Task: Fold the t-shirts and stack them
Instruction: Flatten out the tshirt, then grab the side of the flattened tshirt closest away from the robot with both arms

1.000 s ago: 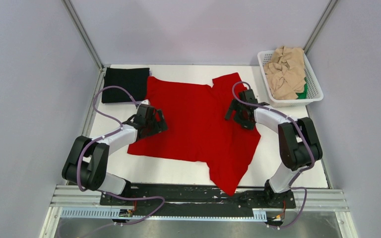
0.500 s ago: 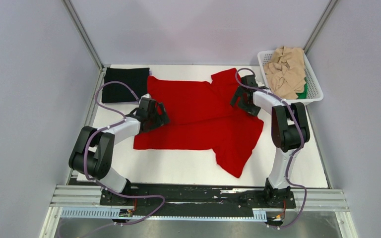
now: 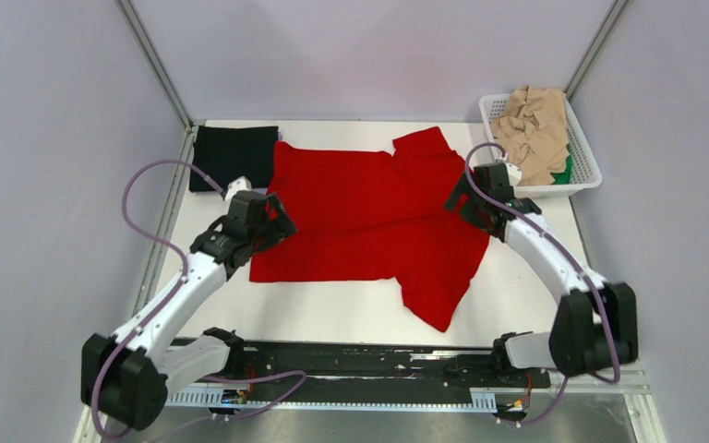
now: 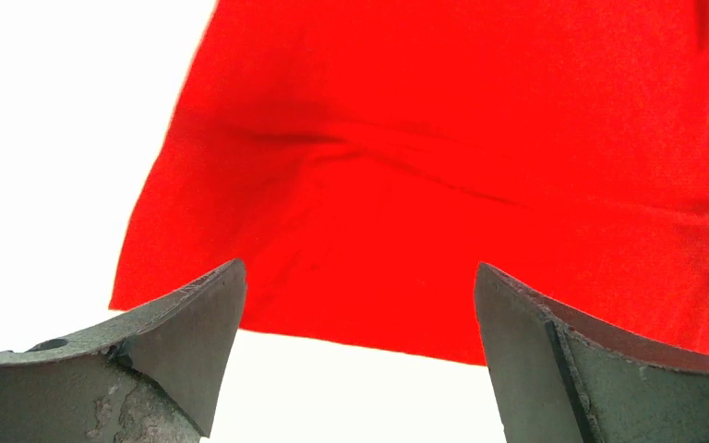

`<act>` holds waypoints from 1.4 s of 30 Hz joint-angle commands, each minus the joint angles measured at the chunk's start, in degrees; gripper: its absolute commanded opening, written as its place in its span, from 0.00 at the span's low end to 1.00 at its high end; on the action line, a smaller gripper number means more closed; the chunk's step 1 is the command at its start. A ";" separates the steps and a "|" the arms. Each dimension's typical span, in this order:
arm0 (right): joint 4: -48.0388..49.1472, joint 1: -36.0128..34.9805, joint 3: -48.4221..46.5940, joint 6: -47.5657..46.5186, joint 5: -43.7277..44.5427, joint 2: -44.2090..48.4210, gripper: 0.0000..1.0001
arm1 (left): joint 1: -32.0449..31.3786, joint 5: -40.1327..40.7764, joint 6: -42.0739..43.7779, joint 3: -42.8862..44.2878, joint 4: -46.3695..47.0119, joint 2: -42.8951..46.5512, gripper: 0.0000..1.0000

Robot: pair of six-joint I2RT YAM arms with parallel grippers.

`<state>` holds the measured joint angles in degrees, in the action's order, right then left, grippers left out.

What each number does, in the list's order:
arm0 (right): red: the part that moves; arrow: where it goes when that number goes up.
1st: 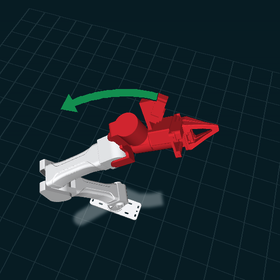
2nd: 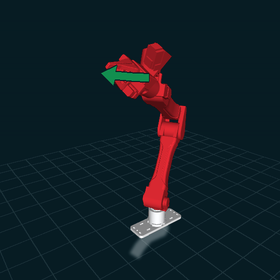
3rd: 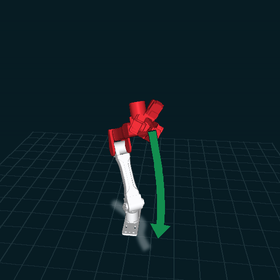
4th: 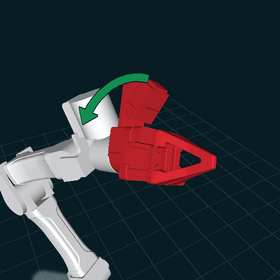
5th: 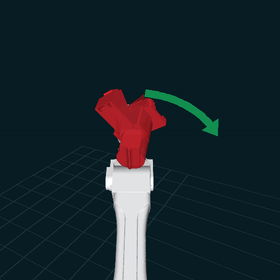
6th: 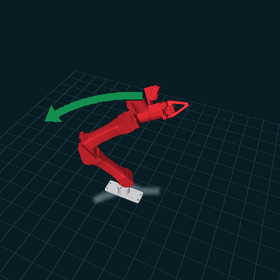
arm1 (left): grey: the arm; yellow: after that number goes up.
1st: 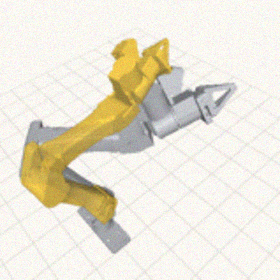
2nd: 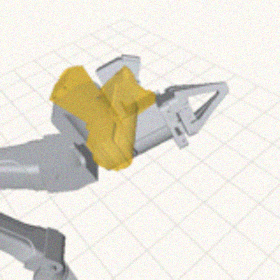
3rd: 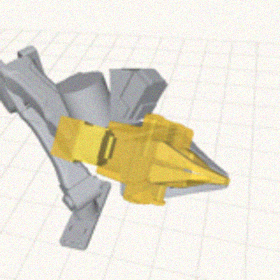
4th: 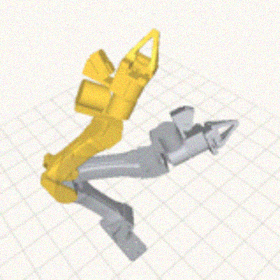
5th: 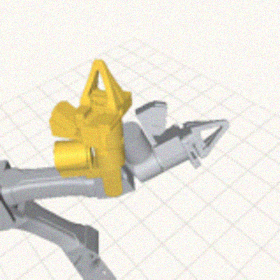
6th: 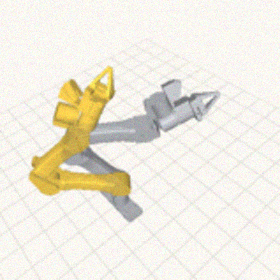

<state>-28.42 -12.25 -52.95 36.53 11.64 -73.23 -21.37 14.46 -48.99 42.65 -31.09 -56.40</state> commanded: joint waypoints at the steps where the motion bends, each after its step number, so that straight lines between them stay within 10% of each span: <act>1: 4.94 0.09 8.05 1.79 -0.88 8.35 1.00 | 0.13 7.60 -8.36 -5.99 -13.84 7.05 1.00; 12: 6.47 0.25 11.02 -0.04 -3.04 10.83 1.00 | 5.06 7.10 -9.04 -11.97 -9.76 6.14 0.98; 42: 7.03 0.27 10.77 -0.85 0.18 7.38 1.00 | 9.02 2.45 -5.91 -8.32 6.04 -20.63 0.49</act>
<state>-23.29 -12.19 -41.95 36.34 10.28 -66.19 -12.64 18.74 -54.78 34.57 -27.57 -73.69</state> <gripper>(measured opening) 0.998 0.508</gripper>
